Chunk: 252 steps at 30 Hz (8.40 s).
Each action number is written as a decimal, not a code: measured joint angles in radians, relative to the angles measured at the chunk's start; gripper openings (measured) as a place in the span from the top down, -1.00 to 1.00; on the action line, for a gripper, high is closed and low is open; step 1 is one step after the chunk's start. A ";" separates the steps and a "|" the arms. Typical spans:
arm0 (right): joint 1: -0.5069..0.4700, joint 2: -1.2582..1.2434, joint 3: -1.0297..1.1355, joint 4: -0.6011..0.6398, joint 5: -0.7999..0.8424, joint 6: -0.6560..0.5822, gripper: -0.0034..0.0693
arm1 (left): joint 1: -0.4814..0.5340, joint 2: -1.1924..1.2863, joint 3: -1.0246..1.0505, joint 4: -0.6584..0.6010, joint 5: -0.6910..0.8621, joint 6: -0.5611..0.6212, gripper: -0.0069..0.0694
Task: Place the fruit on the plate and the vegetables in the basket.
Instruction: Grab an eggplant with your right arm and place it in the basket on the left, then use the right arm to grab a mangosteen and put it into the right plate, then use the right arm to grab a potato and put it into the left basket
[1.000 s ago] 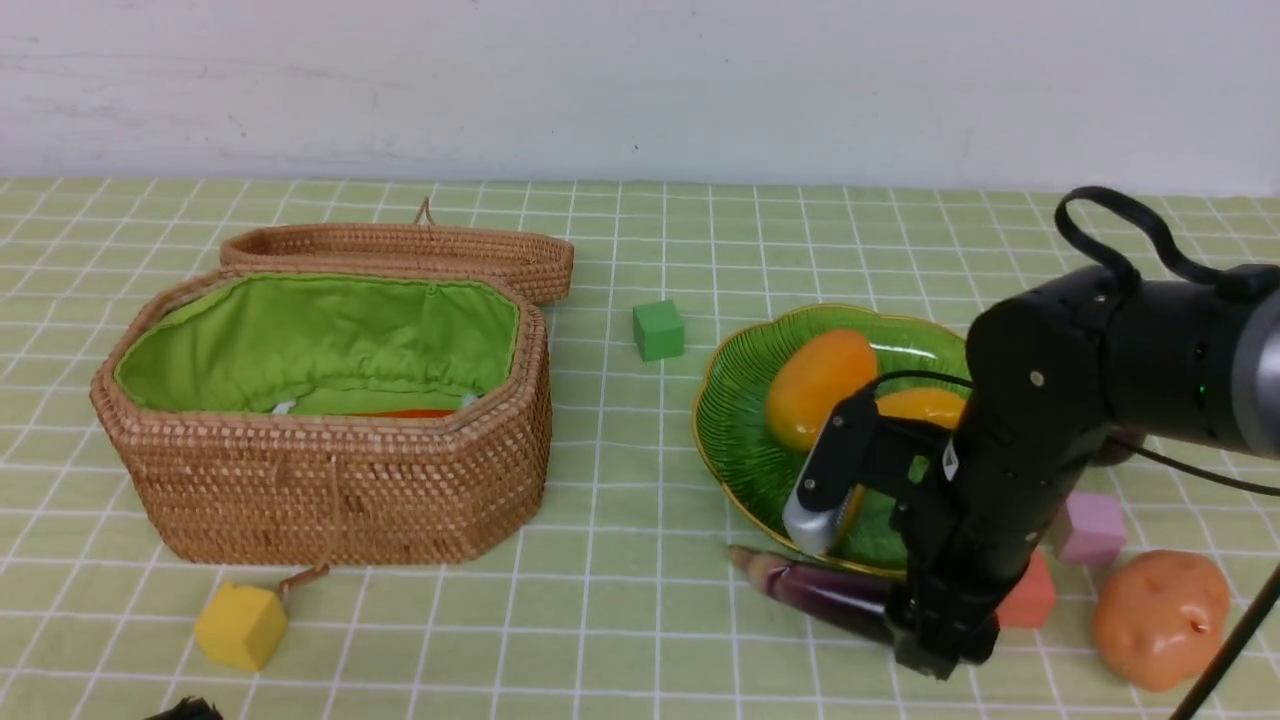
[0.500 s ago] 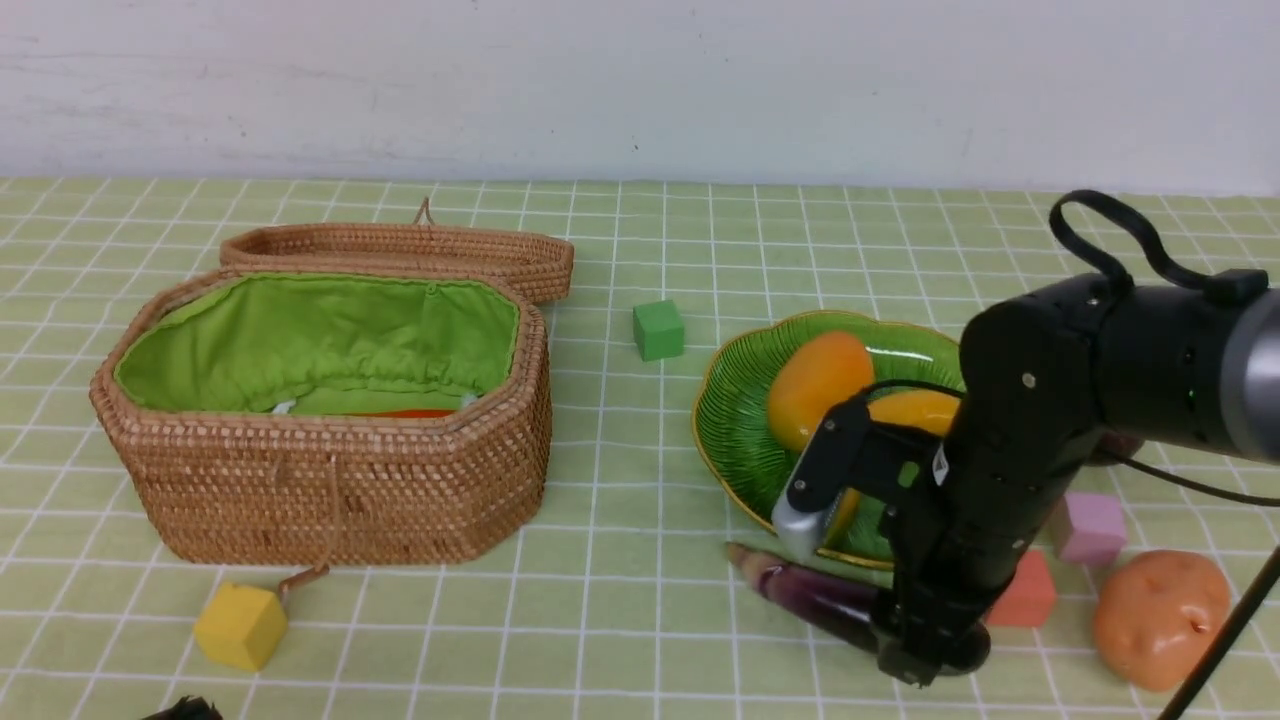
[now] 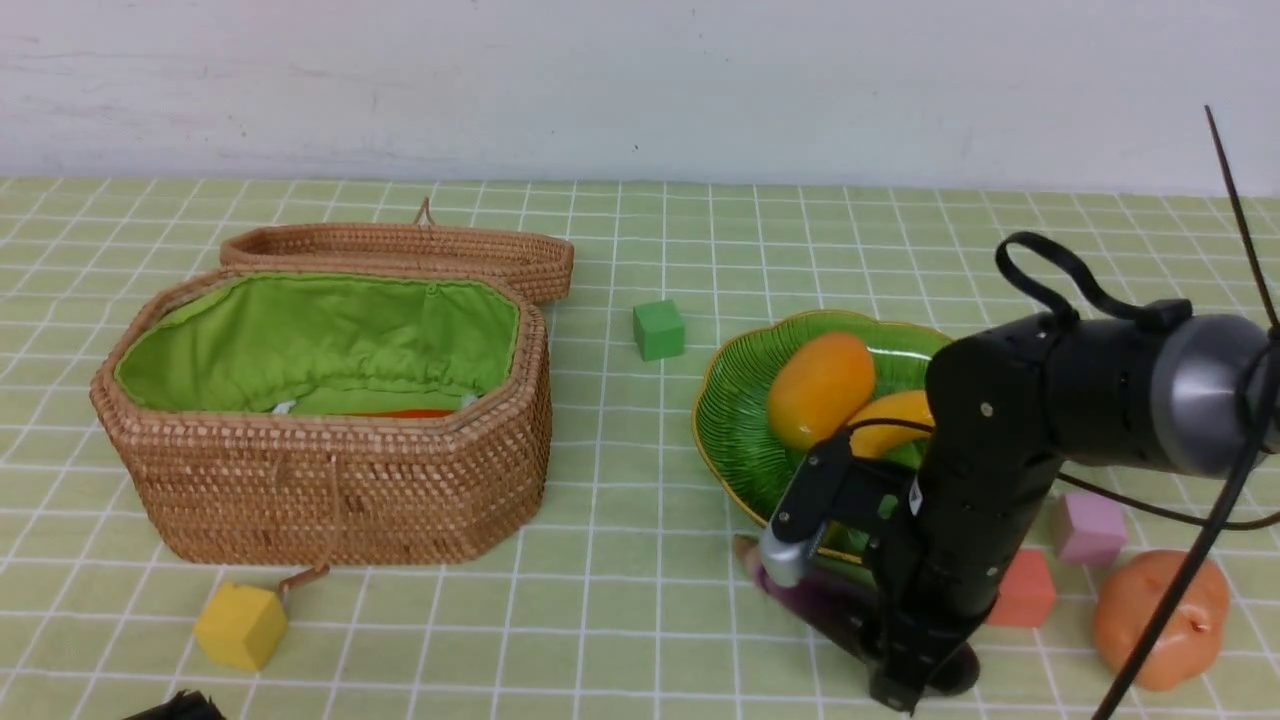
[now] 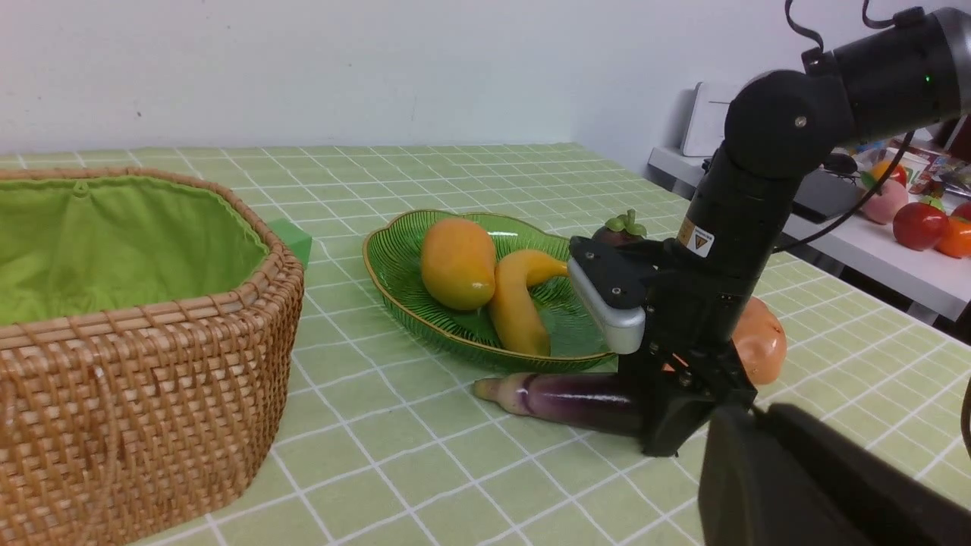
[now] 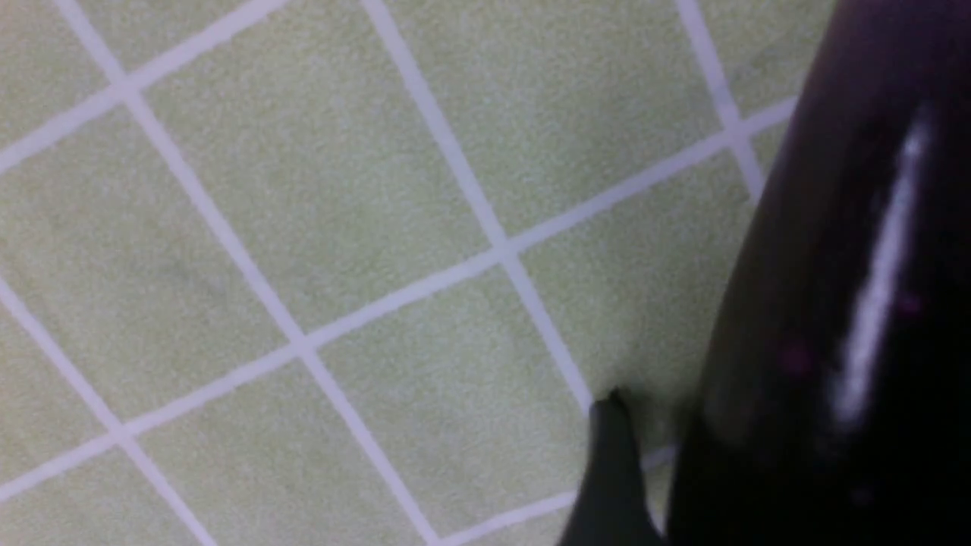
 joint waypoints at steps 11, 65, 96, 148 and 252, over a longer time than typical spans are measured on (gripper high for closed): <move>0.000 -0.036 0.000 0.053 0.101 -0.020 -0.20 | 0.000 0.000 0.000 0.000 -0.001 0.000 0.81; 0.279 0.518 -1.330 0.169 0.150 -0.034 -0.20 | 0.000 0.000 0.000 0.287 0.001 0.029 0.80; 0.279 0.337 -1.330 0.114 0.395 0.167 -0.14 | 0.000 0.000 0.000 0.303 -0.013 0.029 0.79; -0.522 -0.201 -0.106 0.026 -0.069 0.918 -0.82 | 0.000 0.000 0.000 0.083 0.031 -0.180 0.76; -0.403 -0.470 0.060 -0.112 0.280 1.048 0.09 | 0.000 0.000 0.000 0.121 0.026 -0.150 0.72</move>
